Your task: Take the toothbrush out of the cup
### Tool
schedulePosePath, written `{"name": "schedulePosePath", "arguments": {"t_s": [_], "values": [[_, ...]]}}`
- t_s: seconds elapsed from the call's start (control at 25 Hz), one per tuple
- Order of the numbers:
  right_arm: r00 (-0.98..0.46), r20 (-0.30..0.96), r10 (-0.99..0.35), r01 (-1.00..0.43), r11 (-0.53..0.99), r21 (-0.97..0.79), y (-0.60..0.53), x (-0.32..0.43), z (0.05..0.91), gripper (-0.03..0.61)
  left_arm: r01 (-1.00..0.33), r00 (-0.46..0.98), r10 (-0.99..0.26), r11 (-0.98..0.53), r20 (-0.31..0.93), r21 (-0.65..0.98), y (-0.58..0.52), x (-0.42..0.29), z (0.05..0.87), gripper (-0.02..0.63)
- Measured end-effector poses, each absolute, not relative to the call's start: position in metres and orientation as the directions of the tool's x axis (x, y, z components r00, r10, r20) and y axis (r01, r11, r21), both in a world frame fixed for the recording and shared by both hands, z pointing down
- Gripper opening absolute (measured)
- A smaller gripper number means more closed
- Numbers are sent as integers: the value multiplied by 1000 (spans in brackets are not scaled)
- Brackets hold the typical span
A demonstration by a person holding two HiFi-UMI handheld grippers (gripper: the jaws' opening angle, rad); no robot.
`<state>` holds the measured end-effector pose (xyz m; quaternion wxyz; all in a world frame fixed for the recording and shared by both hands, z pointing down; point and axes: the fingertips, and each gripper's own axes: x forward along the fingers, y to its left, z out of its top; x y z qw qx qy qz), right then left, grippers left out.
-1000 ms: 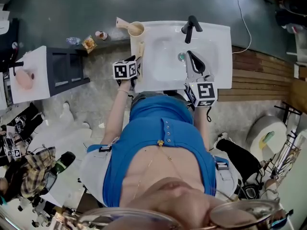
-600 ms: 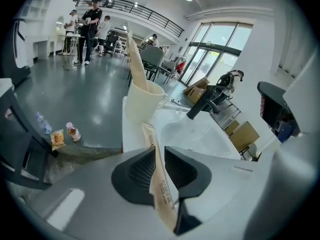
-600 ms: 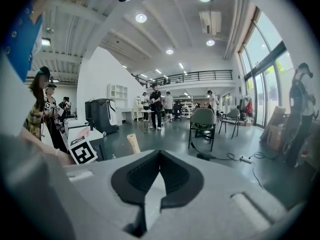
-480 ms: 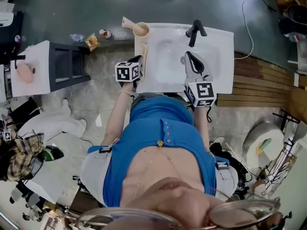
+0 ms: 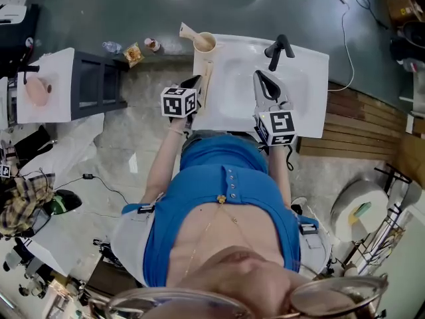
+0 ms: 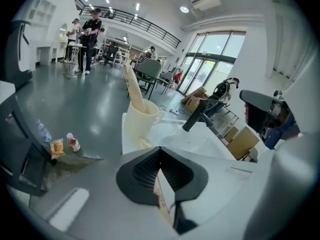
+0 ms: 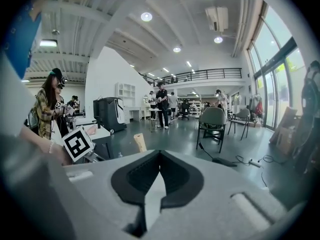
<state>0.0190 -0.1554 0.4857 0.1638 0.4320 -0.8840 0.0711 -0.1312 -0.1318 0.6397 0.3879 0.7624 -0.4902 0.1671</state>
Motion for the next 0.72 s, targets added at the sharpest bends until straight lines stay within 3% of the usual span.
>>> {"name": "schedulePosePath", "arguments": {"t_s": [0.4, 0.72], "values": [[-627, 355, -693, -736, 676, 21, -163, -14, 486, 3, -871, 480, -679, -292, 556, 395, -133, -136, 591, 0], [-665, 360, -654, -695, 718, 20, -165, -40, 489, 3, -855, 490, -766, -330, 416, 400, -139, -142, 547, 0]]}}
